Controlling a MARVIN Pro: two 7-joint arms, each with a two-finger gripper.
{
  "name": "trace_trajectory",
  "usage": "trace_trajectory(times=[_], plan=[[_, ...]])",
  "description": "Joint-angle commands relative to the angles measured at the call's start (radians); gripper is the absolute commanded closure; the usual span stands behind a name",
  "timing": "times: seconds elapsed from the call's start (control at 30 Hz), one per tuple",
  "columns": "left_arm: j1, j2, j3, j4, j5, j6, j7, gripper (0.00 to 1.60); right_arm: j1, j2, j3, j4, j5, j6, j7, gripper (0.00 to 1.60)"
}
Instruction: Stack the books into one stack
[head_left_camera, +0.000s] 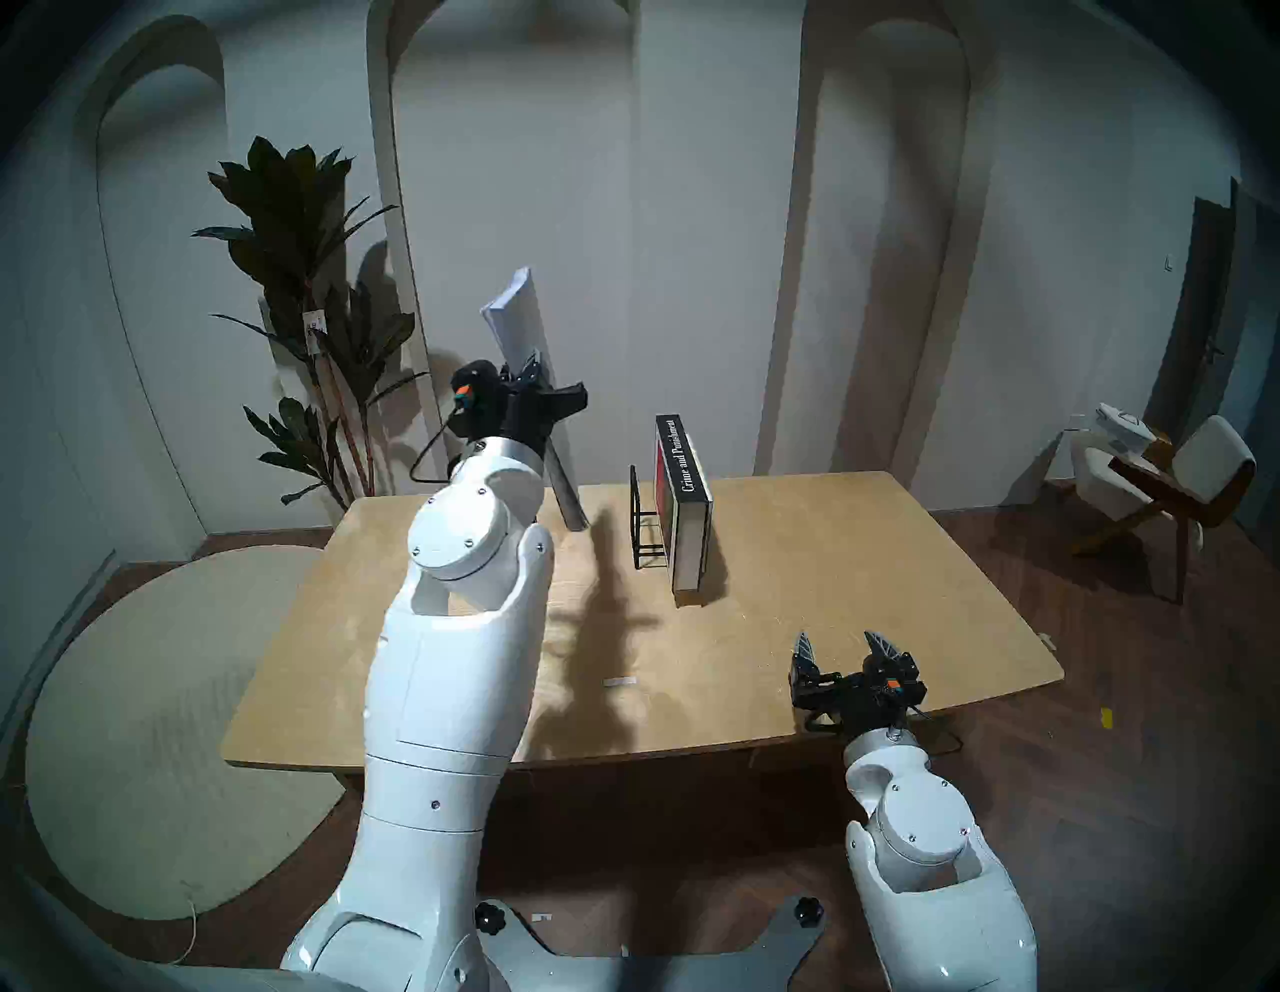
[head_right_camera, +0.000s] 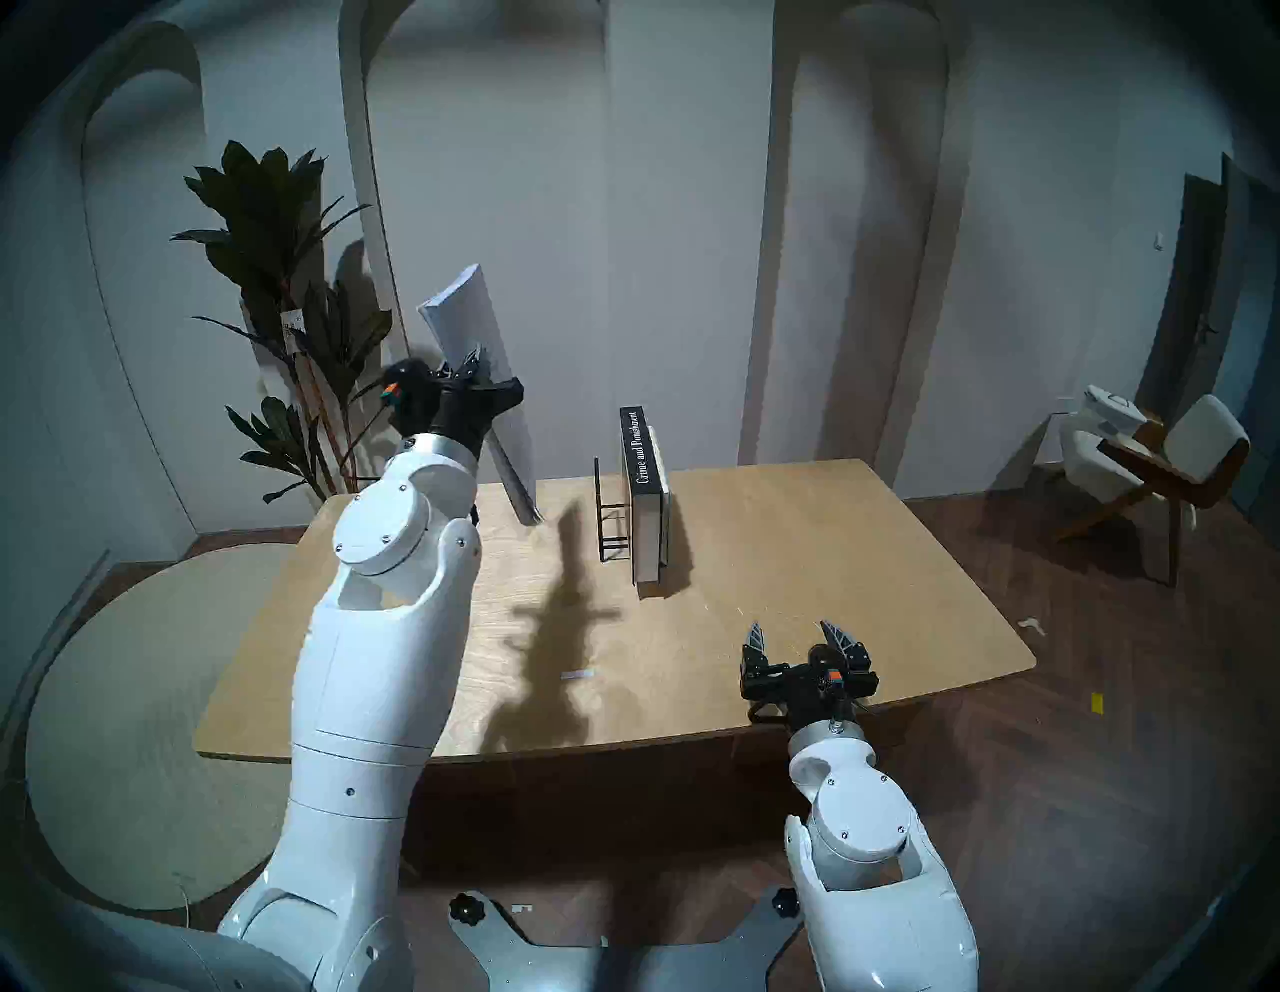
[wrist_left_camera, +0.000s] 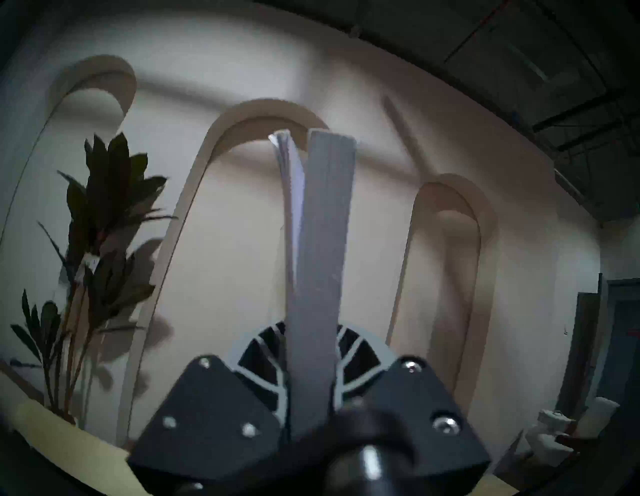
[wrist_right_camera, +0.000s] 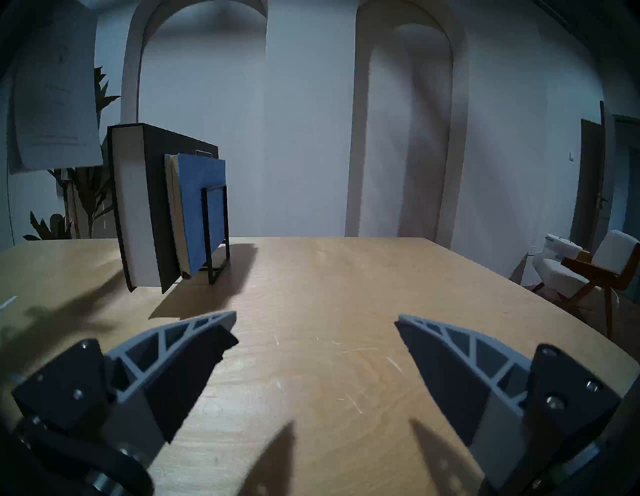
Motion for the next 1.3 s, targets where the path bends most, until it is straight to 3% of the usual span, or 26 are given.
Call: trace_trajectory(times=[0.0, 0.43, 0.6, 0.67, 0.7, 0.73, 0.87, 1.27], plan=[[0.011, 0.091, 0.041, -0.085, 0.135, -0.058, 0.002, 1.6, 0.005, 0.001, 0.001, -0.024, -0.002, -0.011, -0.002, 0.0], [0.061, 0.209, 0.106, -0.045, 0.463, -0.17, 0.128, 1.6, 0.004, 0.003, -0.001, -0.024, 0.0, -0.012, -0.004, 0.0], [0.063, 0.206, 0.101, -0.007, 0.474, -0.195, 0.141, 1.6, 0.003, 0.004, -0.002, -0.026, 0.0, -0.014, -0.006, 0.0], [0.057, 0.233, 0.124, 0.012, 0.594, -0.223, 0.211, 1.6, 0.004, 0.005, -0.002, -0.024, 0.001, -0.012, -0.006, 0.0], [0.06, 0.239, 0.13, 0.014, 0.595, -0.233, 0.205, 1.6, 0.004, 0.005, -0.002, -0.024, 0.001, -0.012, -0.006, 0.0], [0.061, 0.244, 0.135, 0.014, 0.596, -0.232, 0.201, 1.6, 0.004, 0.005, -0.002, -0.025, 0.001, -0.012, -0.006, 0.0], [0.051, 0.292, 0.176, 0.045, 0.726, -0.243, 0.244, 1.6, 0.005, 0.006, -0.003, -0.023, 0.002, -0.011, -0.007, 0.0], [-0.008, 0.34, 0.243, 0.23, 1.034, -0.234, 0.411, 1.6, 0.005, 0.008, -0.005, -0.023, 0.004, -0.011, -0.009, 0.0]])
